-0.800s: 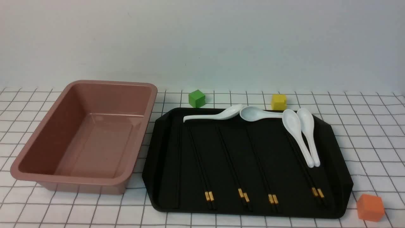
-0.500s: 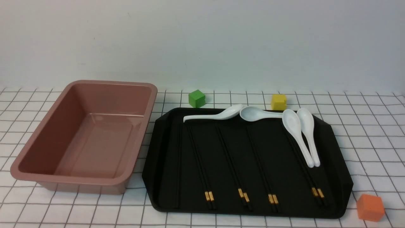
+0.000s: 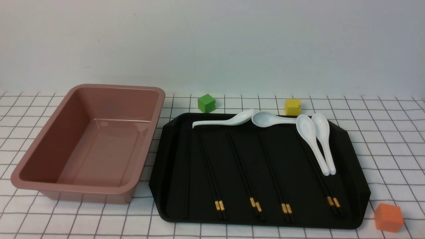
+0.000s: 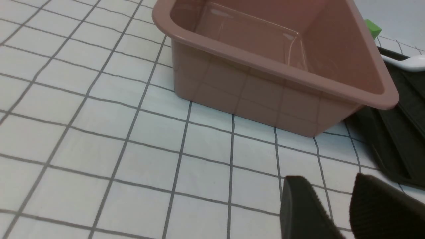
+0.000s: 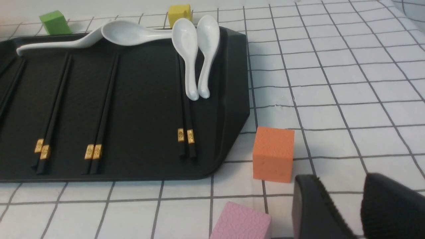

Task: On white black tablecloth take chopsticks from black tray and put them in box.
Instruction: 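Reach over to the black tray and grasp a pair of chopsticks with the left gripper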

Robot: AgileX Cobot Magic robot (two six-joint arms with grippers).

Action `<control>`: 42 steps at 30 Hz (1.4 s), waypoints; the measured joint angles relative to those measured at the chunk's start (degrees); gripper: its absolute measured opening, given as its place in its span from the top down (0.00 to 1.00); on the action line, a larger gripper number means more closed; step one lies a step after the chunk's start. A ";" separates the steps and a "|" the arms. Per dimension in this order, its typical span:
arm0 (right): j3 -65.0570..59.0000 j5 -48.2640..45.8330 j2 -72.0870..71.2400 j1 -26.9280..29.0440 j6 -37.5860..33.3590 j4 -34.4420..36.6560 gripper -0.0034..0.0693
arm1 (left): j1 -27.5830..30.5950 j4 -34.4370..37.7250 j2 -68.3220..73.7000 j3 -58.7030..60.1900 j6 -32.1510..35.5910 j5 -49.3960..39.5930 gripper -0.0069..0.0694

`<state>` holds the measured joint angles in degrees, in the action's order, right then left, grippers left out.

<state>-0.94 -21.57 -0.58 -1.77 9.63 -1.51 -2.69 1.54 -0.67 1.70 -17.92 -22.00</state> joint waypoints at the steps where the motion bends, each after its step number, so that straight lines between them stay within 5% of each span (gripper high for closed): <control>1: 0.00 0.00 0.00 0.00 0.00 0.00 0.62 | 0.00 0.00 0.00 0.00 0.00 0.00 0.60; 22: 0.00 0.00 0.00 0.00 0.00 0.00 0.62 | 0.00 1.17 0.00 0.00 -0.49 0.00 0.60; 32: 0.00 0.00 0.00 0.00 0.00 0.00 0.62 | 0.00 44.55 0.00 0.00 -28.51 0.78 0.60; 39: 0.00 0.00 0.00 0.00 0.00 0.00 0.62 | 0.00 52.11 0.00 -1.10 -27.37 6.30 0.61; 42: 0.00 0.00 0.00 0.00 0.00 0.00 0.62 | 0.00 52.37 1.26 -9.51 -18.44 7.33 0.75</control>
<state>-0.94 -21.57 -0.58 -1.77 9.63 -1.51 -2.69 53.91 0.59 -7.81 -36.36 -14.67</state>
